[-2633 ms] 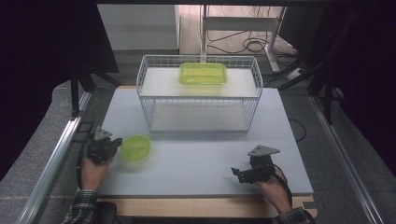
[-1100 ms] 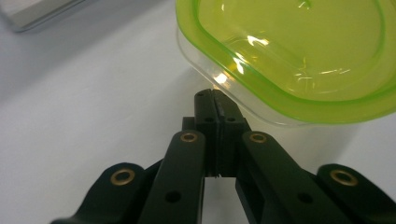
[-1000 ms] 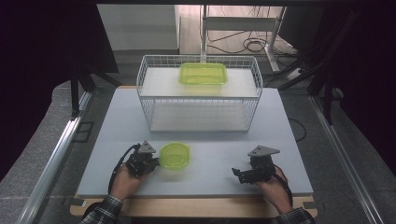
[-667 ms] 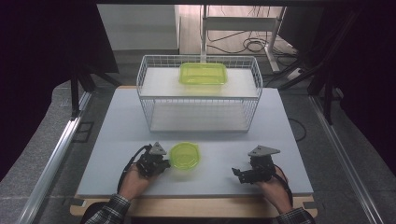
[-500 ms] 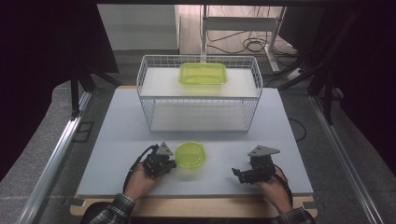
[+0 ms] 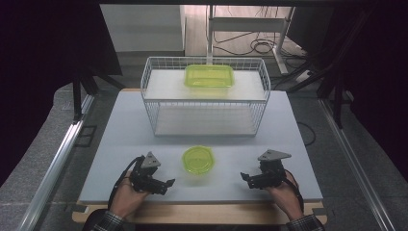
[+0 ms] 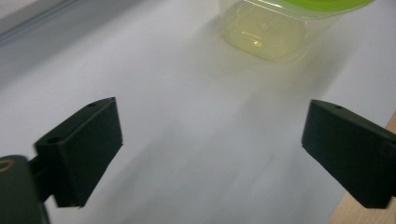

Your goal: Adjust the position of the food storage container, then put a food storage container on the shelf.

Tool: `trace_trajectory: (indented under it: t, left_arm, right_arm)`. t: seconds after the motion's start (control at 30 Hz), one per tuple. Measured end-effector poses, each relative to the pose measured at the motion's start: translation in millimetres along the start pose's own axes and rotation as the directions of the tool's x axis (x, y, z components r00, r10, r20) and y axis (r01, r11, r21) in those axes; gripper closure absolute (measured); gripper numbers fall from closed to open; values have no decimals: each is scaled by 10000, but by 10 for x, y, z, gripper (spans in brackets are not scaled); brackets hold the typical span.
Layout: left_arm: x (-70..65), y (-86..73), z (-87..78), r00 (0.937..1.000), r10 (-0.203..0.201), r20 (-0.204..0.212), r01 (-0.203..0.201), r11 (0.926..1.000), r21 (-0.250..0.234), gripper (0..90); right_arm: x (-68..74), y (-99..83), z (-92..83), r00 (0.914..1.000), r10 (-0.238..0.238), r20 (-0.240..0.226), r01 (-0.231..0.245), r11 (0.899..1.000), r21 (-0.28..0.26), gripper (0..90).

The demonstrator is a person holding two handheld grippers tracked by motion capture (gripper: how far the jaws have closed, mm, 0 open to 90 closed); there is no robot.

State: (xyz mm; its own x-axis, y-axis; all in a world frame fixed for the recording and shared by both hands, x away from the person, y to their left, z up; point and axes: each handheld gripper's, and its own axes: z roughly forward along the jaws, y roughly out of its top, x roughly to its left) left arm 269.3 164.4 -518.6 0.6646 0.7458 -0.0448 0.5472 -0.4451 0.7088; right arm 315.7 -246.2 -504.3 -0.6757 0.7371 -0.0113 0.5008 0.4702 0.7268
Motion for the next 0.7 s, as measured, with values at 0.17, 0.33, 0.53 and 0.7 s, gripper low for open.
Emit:
trace_trajectory:
  t: [0.17, 0.33, 0.53, 0.7]
  left_arm:
    - [0, 2, 5, 9997, 222, -129, -224, 9997, -117, 13]
    - [-9, 17, -18, 9984, 444, -347, -450, 9989, -159, 10]
    - [18, 8, -37, 9973, 552, -481, -560, 9983, -156, 10]
    - [25, 1, -32, 9965, 638, -541, -645, 9979, -105, 9]
  right_arm:
    - [-7, 13, -1, 9999, -37, -148, 36, 10000, -48, 35]
    - [-18, 29, 6, 9997, -2, -239, -2, 9999, -149, 25]
    - [-10, 77, 15, 9996, 39, -293, -45, 9998, -212, 17]
    - [8, 106, 36, 9988, 197, -438, -210, 9993, -302, 16]
